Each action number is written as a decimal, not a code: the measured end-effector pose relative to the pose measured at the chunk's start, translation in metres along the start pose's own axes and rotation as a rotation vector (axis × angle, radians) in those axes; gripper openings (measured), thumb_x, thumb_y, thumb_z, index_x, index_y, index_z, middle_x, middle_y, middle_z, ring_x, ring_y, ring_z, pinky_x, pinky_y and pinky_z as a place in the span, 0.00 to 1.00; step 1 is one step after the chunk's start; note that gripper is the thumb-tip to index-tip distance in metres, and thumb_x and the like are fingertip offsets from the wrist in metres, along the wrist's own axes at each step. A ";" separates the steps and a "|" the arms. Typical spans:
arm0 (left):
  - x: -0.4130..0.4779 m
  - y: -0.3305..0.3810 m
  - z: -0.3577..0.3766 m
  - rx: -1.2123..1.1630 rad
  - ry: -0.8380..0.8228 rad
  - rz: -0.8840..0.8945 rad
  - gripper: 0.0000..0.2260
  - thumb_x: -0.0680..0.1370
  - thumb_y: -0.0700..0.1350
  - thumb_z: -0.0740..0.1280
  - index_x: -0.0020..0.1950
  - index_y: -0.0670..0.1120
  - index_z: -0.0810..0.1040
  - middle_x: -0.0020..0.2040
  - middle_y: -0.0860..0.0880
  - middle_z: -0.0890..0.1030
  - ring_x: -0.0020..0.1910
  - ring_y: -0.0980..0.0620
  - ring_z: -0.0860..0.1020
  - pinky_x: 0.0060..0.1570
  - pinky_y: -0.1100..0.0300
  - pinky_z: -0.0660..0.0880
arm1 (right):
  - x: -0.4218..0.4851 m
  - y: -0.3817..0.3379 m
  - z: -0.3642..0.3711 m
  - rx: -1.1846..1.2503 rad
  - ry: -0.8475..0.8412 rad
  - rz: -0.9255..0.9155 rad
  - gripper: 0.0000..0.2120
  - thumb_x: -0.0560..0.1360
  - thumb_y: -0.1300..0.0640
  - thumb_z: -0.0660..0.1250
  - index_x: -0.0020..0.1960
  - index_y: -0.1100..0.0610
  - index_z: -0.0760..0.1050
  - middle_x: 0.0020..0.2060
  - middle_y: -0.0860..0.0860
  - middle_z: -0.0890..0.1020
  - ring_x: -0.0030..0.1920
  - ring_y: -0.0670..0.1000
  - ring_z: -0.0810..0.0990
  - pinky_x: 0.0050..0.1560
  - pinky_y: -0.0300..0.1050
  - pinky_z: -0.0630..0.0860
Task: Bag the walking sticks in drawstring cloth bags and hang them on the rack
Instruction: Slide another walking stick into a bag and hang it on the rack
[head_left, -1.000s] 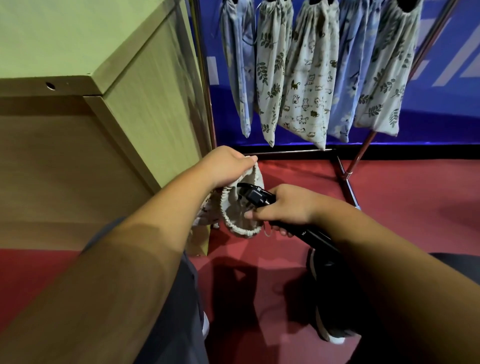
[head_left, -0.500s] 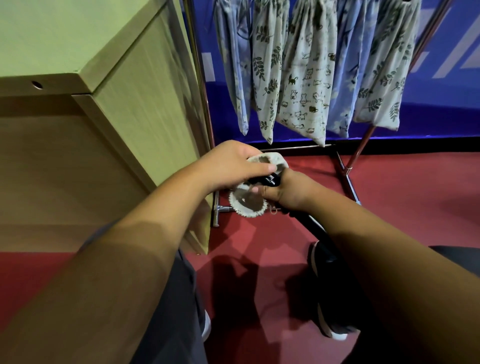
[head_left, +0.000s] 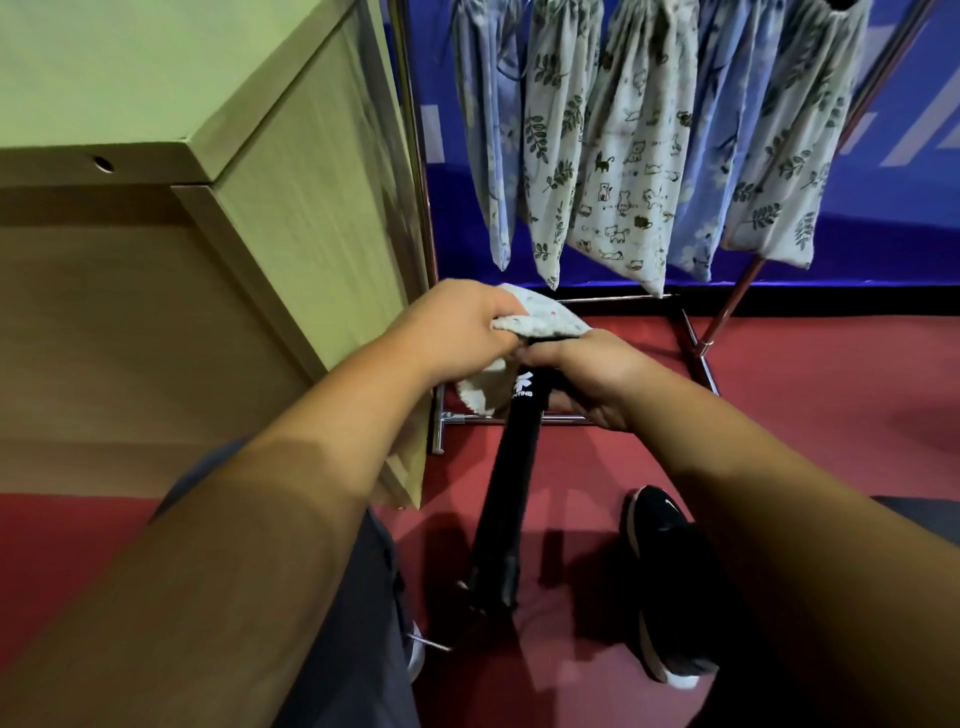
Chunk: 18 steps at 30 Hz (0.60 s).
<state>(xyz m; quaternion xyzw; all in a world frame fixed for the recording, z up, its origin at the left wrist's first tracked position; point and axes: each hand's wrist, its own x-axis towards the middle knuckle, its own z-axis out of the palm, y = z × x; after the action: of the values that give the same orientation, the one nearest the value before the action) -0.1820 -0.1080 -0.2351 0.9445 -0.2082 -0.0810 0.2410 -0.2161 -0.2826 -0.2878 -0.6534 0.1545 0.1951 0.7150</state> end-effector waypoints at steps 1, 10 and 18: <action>-0.002 0.000 0.001 -0.042 -0.042 0.017 0.10 0.77 0.48 0.73 0.57 0.56 0.87 0.49 0.54 0.87 0.51 0.54 0.84 0.54 0.54 0.80 | 0.002 0.000 0.000 0.042 0.039 0.036 0.15 0.80 0.68 0.70 0.65 0.63 0.81 0.49 0.57 0.88 0.47 0.55 0.88 0.47 0.56 0.88; -0.008 -0.012 -0.002 -0.216 -0.466 0.100 0.22 0.79 0.39 0.73 0.63 0.65 0.81 0.59 0.55 0.86 0.62 0.49 0.83 0.66 0.43 0.78 | -0.003 -0.001 -0.002 -0.011 0.085 0.207 0.12 0.87 0.63 0.60 0.47 0.58 0.78 0.25 0.50 0.83 0.22 0.43 0.81 0.24 0.35 0.78; -0.021 0.010 0.022 -0.558 -0.239 0.221 0.12 0.79 0.37 0.77 0.60 0.45 0.82 0.54 0.57 0.87 0.55 0.64 0.84 0.61 0.64 0.79 | 0.000 -0.008 0.000 0.087 0.129 0.260 0.15 0.87 0.62 0.56 0.43 0.58 0.75 0.29 0.54 0.77 0.22 0.48 0.74 0.21 0.36 0.70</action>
<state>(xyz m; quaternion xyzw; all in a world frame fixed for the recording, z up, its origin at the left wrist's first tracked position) -0.2101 -0.1159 -0.2488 0.7974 -0.3060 -0.2186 0.4719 -0.2125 -0.2833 -0.2807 -0.6073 0.2919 0.2368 0.7000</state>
